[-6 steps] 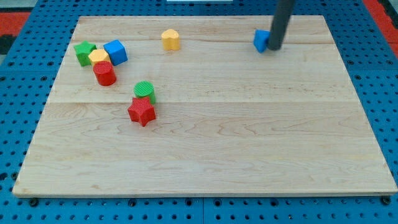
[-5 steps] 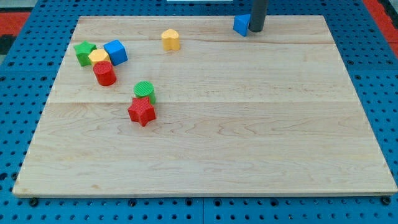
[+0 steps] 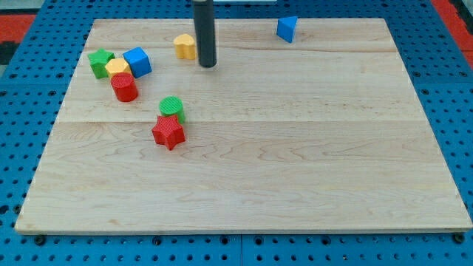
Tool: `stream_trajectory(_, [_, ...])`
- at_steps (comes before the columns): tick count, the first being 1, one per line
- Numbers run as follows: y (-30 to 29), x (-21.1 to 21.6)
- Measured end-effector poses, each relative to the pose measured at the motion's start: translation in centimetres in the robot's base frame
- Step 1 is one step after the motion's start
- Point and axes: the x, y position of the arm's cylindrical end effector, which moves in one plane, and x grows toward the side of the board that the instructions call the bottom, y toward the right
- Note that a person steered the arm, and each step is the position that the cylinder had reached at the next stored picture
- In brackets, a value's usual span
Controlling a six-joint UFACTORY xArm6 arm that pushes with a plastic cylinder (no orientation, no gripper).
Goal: Move the yellow heart to the top
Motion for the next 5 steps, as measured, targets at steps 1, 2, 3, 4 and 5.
stream_trajectory(1, [-4.1,-2.3])
stream_trajectory(2, [-0.1,-7.1])
stream_trajectory(3, [3.9,-7.0])
stream_trajectory(4, [-7.8,-7.6])
stream_trajectory(5, [-17.1,-7.5])
